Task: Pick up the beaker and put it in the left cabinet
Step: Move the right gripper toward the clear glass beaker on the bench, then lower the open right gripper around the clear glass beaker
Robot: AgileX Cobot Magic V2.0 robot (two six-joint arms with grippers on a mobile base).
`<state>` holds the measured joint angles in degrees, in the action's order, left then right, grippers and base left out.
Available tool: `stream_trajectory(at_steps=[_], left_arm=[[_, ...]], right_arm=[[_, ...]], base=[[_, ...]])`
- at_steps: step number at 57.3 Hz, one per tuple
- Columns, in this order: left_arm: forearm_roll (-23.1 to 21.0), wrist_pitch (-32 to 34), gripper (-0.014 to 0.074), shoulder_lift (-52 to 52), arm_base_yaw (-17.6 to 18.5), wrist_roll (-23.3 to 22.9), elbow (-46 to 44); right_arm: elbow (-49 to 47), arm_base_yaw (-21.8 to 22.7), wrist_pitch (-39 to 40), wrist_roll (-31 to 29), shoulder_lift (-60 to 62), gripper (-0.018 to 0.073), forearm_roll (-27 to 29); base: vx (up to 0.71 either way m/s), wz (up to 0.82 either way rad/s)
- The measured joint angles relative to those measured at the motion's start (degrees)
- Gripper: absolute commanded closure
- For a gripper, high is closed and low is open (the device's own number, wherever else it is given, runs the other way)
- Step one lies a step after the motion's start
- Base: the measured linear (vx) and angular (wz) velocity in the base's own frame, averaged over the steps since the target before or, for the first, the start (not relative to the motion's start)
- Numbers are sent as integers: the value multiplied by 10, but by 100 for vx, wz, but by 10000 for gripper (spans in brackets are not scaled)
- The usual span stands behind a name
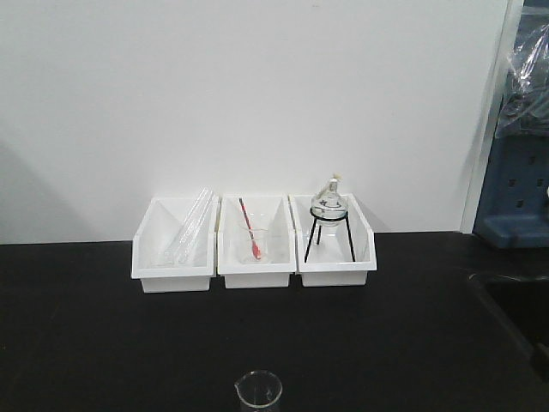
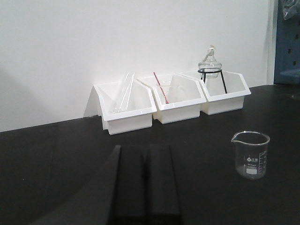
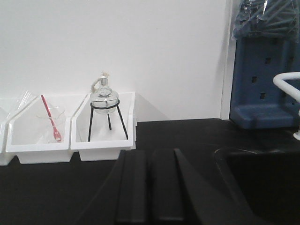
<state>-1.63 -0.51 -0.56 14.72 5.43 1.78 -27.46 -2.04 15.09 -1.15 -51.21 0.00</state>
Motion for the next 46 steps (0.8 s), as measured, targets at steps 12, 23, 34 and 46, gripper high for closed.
stream_trajectory(at_steps=[12, 23, 34, 46], left_arm=[[0, 0, 595, 0, 0, 0, 0], [0, 0, 595, 0, 0, 0, 0], [0, 0, 595, 0, 0, 0, 0], [0, 0, 595, 0, 0, 0, 0]], right_arm=[[0, 0, 13, 0, 0, -2, 3], [-1, 0, 23, 0, 0, -149, 3], [-1, 0, 35, 7, 0, -131, 0], [20, -26, 88, 25, -18, -109, -94]], base=[[0, 0], [0, 0], [0, 0], [0, 0]])
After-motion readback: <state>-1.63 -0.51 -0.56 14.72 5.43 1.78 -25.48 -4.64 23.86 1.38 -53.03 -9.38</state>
